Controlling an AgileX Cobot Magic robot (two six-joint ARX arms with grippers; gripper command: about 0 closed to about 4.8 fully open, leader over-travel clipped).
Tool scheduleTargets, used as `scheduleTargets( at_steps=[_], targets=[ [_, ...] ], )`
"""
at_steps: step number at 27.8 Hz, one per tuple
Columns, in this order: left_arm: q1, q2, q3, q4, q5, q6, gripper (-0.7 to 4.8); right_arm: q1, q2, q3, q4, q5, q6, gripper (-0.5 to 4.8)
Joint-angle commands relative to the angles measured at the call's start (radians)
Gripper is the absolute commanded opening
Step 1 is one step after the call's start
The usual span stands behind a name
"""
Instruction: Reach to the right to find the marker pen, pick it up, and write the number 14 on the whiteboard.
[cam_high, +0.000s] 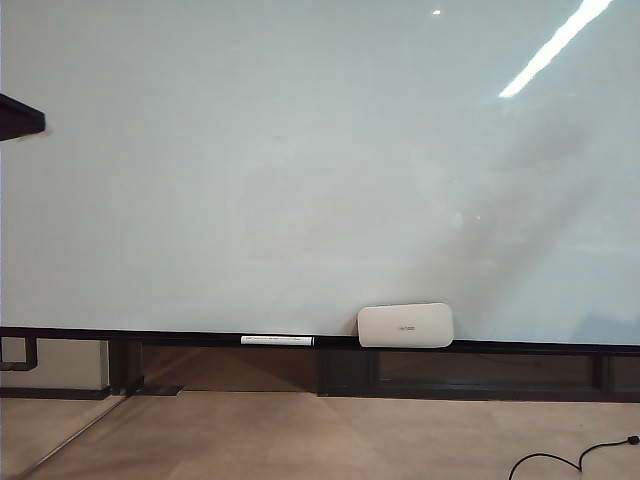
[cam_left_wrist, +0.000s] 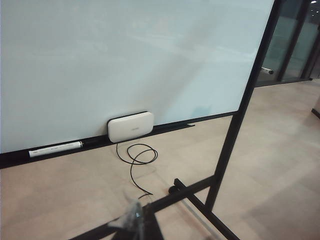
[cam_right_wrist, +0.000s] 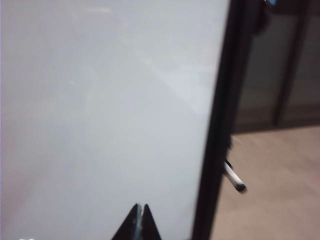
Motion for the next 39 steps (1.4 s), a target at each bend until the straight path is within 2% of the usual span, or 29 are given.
scheduleTargets(
  at_steps=[1,7,12,18,24,29,31,32,36,39],
  targets=[
    [0.002,0.072,0.006,0.126,0.000,0.023,-0.06,-0.054,0.076,0.019,0.047,-0.002,0.004,-0.01],
    [0.002,0.241,0.042,0.172,0.041,0.067,-0.06,-0.125,0.179,0.024,0.104,-0.018,0.003,-0.01],
    [0.002,0.410,0.075,0.280,0.071,0.090,-0.06,-0.157,0.277,0.025,0.172,-0.069,-0.002,-0.01],
    [0.002,0.566,0.129,0.339,0.062,0.098,-0.06,-0.158,0.409,0.026,0.298,-0.073,-0.069,0.00],
    [0.003,0.600,0.141,0.354,-0.003,0.151,-0.06,-0.163,0.525,0.047,0.443,-0.058,-0.100,0.00],
    [0.002,0.601,0.140,0.350,0.000,0.158,-0.06,-0.177,0.619,0.120,0.442,-0.097,-0.104,-0.01],
    [0.002,0.601,0.140,0.343,0.000,0.157,-0.06,-0.187,0.672,0.174,0.428,-0.162,-0.101,-0.01],
    [0.002,0.602,0.140,0.336,-0.001,0.158,-0.06,-0.190,0.684,0.208,0.382,-0.205,-0.100,-0.01],
    [0.002,0.607,0.140,0.328,0.000,0.183,-0.06,-0.222,0.713,0.356,0.149,-0.266,-0.134,-0.01],
    [0.002,0.607,0.140,0.320,-0.004,0.209,-0.06,-0.254,0.739,0.418,0.086,-0.320,-0.128,-0.01]
  ],
)
